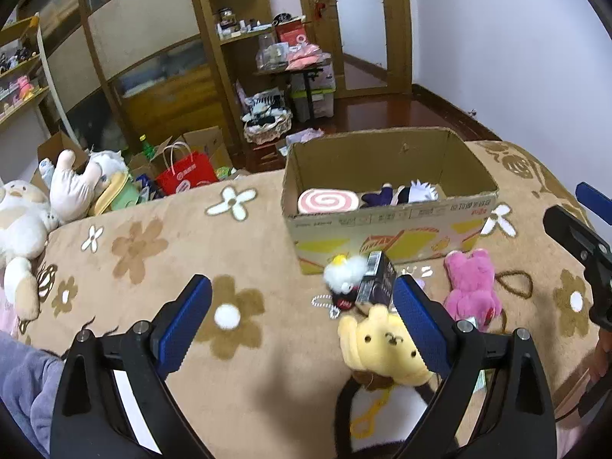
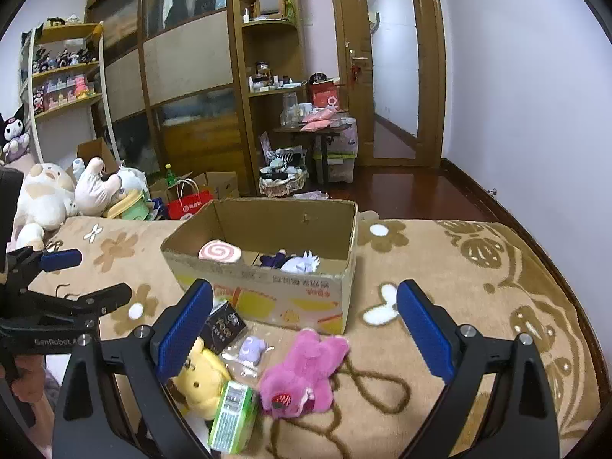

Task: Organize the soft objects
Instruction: 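Grasp the yellow dog plush with the left tool while the right tool grasps the green carton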

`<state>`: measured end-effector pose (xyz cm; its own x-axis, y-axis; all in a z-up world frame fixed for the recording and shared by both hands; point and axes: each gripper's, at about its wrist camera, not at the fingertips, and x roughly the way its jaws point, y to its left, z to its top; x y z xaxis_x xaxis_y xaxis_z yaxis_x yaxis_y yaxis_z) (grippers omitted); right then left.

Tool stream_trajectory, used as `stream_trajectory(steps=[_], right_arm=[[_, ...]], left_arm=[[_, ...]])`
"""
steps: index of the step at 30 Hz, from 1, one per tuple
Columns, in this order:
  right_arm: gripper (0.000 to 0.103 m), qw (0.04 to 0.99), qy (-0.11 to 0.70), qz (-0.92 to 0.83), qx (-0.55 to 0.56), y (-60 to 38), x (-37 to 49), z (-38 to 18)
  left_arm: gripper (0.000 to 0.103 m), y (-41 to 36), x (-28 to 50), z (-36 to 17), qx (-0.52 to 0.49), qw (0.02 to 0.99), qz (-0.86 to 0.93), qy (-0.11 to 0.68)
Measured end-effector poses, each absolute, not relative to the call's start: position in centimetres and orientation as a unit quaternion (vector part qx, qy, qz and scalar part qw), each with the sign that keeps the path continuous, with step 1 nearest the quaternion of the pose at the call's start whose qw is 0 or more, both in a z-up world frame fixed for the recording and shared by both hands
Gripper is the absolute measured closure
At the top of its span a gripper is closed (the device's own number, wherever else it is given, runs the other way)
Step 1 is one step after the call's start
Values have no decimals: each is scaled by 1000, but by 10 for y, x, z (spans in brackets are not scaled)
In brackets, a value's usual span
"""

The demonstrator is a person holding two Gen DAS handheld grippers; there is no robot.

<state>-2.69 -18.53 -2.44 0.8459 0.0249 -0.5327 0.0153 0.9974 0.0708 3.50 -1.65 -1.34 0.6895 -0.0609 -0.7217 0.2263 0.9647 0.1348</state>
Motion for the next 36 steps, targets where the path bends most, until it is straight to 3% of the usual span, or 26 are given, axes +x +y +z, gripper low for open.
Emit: stream_trajectory(steps=[36], right_arm=[[4, 914, 402, 18, 53, -161, -24, -80]], left_arm=[[8, -22, 53, -55, 106, 868, -97, 475]])
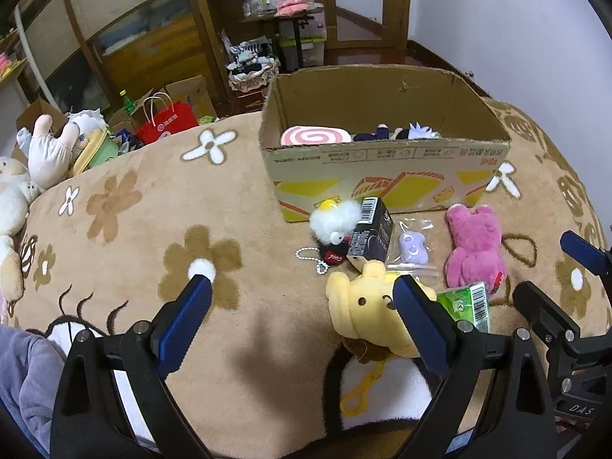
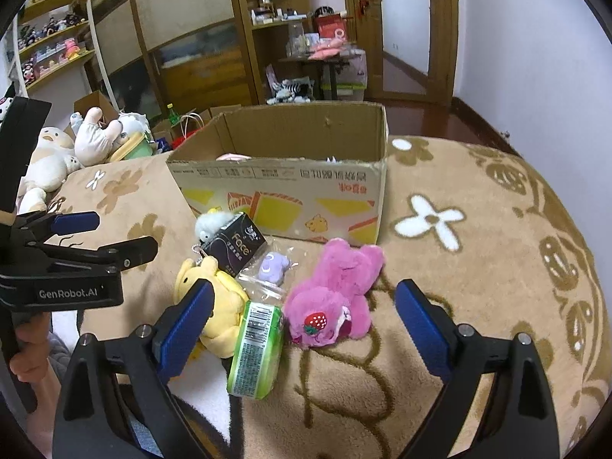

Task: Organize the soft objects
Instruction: 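Grasp the yellow dog plush with the left tool while the right tool grasps the green carton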

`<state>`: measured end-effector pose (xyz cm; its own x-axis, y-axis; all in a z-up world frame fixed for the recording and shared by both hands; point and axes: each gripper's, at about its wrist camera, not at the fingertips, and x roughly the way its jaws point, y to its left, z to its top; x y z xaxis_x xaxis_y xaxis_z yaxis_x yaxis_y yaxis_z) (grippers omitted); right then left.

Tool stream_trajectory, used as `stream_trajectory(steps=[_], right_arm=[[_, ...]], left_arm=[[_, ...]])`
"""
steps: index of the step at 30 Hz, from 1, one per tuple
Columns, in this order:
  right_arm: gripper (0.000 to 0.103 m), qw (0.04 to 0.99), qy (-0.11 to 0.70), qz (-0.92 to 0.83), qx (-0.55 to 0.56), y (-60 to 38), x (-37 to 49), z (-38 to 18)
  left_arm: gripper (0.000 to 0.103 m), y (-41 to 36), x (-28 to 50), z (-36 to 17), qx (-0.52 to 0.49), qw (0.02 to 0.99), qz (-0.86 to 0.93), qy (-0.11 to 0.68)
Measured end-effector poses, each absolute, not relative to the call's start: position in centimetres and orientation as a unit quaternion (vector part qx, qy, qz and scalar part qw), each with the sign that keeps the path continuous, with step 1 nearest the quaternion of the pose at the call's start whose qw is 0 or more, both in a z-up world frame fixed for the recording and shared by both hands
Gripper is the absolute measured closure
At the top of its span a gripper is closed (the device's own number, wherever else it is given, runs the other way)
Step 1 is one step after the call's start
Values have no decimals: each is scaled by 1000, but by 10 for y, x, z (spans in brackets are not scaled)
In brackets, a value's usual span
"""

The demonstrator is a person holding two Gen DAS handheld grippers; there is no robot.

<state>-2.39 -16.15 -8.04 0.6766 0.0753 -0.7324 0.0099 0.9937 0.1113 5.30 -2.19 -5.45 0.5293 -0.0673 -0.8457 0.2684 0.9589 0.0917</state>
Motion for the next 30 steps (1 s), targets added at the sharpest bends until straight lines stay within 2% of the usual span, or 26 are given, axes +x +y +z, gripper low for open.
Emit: stream_trajectory(steps=[4, 13, 15, 23, 28, 30], right_arm=[[9, 905, 422, 23, 56, -160, -19, -89], [11, 887, 455, 54, 50, -151, -13, -103], [19, 881, 466, 62, 48, -148, -11, -108], [30, 857, 507, 77, 59, -144, -3, -127], [41, 846, 522, 80, 70, -146, 0, -135], [42, 843, 526, 82, 74, -147, 0, -137]], left_arm=[[8, -32, 55, -62, 114, 862, -108, 481], [8, -48, 57, -76, 111, 850, -136, 496], [8, -51, 57, -78, 109, 848, -141, 500], [8, -59, 66, -93, 97, 830, -155, 527], [8, -65, 71, -108, 93, 812, -169, 552], [8, -68, 72, -114, 93, 804, -176, 560]])
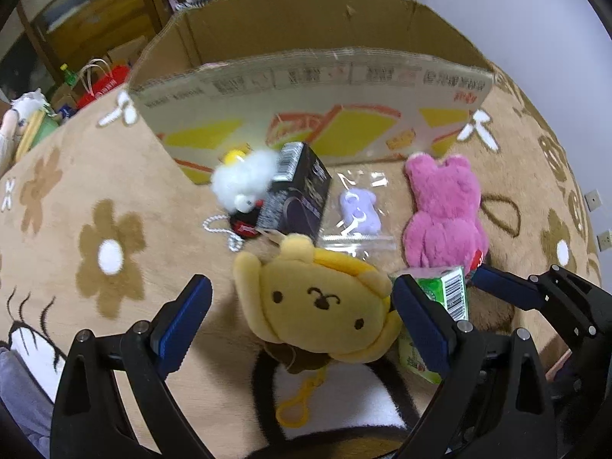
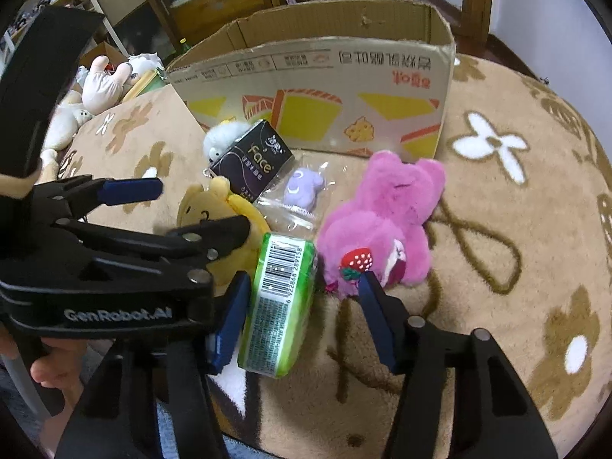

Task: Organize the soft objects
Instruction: 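Grasp the yellow dog plush with the left tool while the right tool grasps the green carton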

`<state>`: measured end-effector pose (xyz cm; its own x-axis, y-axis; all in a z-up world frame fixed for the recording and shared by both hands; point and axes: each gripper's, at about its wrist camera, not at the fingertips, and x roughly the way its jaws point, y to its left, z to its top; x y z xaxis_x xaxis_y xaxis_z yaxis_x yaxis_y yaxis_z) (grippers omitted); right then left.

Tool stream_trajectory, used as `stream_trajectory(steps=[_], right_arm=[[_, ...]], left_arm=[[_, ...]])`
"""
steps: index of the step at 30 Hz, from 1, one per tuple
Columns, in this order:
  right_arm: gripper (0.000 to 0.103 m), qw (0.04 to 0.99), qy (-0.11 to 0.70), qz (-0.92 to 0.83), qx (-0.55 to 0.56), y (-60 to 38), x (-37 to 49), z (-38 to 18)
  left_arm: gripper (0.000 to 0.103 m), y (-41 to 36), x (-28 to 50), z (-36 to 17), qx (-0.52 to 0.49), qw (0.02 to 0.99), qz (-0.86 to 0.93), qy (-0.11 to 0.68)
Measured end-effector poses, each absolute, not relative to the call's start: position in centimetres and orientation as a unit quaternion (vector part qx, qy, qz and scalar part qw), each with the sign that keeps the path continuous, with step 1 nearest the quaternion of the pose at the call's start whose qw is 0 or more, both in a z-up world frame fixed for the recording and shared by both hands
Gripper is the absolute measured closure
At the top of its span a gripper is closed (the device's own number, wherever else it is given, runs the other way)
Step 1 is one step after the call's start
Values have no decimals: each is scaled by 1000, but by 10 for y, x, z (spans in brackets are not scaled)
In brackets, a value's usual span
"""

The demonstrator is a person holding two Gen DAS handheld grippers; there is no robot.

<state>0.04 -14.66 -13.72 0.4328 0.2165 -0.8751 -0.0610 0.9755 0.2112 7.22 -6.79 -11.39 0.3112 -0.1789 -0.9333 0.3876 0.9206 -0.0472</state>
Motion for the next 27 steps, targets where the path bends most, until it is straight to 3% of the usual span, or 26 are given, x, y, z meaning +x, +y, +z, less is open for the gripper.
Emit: stream_trajectory(steps=[5, 10, 16, 20, 27], right_arm=[[50, 840, 530, 90, 71, -143, -1, -139], [67, 832, 541, 104, 64, -134, -1, -143], [67, 826, 550, 102, 66, -130, 0, -147], [67, 818, 560, 104, 82, -134, 1, -152], [70, 818, 560, 104, 81, -133, 0, -152]], left_arm=[[9, -74, 75, -129, 86, 789, -188, 578], [9, -77, 76, -140, 85, 778, -189, 594], [9, -74, 81, -151, 55, 764, -190, 614], [21, -65, 85, -161, 3, 745, -200, 636], [31, -66, 77, -156, 35, 760, -174, 626]])
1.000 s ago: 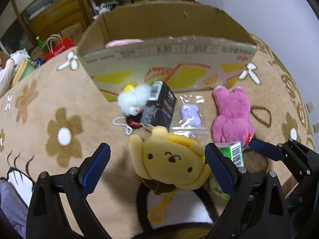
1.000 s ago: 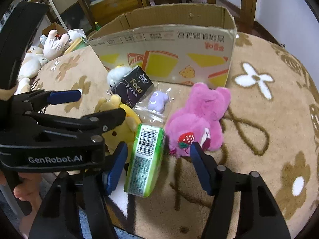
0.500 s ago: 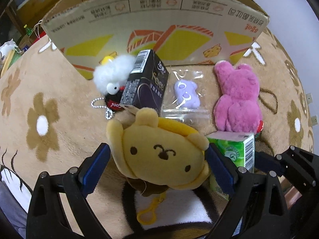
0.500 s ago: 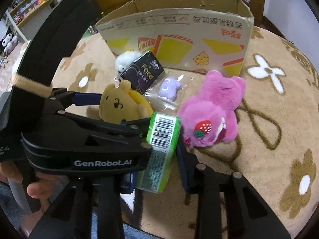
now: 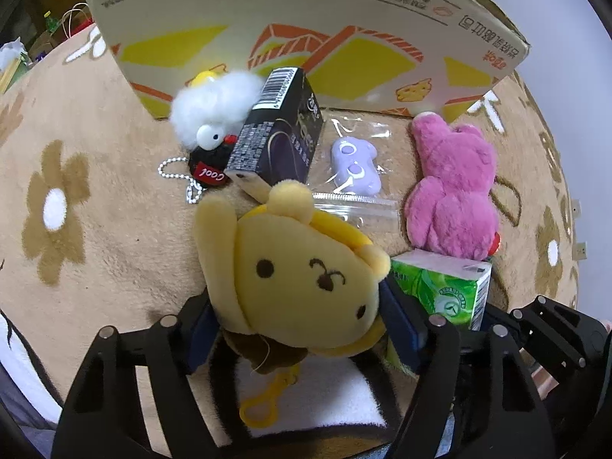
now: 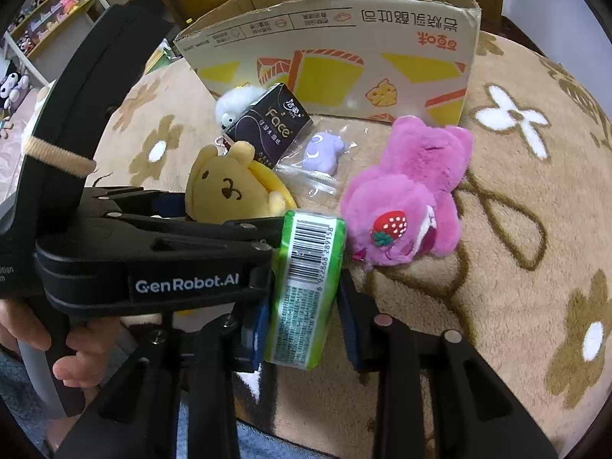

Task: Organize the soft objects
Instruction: 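Grasp the yellow dog plush with the left tool while the right tool grasps the green carton, then lift the dog plush with the left tool while the right tool carries the carton over the box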

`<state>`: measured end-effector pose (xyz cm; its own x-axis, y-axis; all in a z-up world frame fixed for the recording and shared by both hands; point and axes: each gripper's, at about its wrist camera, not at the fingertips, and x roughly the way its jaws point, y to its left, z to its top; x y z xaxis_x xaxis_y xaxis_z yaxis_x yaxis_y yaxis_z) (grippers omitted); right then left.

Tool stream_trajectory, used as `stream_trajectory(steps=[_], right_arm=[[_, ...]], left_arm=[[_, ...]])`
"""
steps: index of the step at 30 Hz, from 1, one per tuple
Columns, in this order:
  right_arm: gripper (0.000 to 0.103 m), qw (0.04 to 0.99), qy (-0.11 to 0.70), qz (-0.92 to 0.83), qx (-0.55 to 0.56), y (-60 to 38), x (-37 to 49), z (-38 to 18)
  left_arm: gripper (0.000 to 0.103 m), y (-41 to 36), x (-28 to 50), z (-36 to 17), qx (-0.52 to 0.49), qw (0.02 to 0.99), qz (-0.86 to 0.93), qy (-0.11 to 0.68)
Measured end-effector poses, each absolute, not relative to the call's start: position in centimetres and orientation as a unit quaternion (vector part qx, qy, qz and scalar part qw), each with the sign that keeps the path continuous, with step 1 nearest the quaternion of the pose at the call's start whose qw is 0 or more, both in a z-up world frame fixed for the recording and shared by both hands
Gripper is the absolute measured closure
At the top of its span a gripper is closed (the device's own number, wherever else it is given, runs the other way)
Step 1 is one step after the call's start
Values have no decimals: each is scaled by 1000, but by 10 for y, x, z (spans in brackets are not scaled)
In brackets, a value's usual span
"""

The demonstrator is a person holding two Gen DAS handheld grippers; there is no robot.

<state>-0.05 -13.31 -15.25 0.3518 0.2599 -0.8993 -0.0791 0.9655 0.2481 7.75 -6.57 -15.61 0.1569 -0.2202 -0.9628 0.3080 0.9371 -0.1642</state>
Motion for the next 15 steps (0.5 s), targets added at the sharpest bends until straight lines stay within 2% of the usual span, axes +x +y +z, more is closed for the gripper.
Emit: stream_trajectory(steps=[9, 15], right_arm=[[71, 837, 534, 93, 77, -140, -12, -135], [71, 849, 515, 86, 79, -144, -25, -119]], left_arm=[[38, -48, 62, -138, 47, 781, -159, 602], [38, -46, 50, -118, 61, 807, -143, 569]])
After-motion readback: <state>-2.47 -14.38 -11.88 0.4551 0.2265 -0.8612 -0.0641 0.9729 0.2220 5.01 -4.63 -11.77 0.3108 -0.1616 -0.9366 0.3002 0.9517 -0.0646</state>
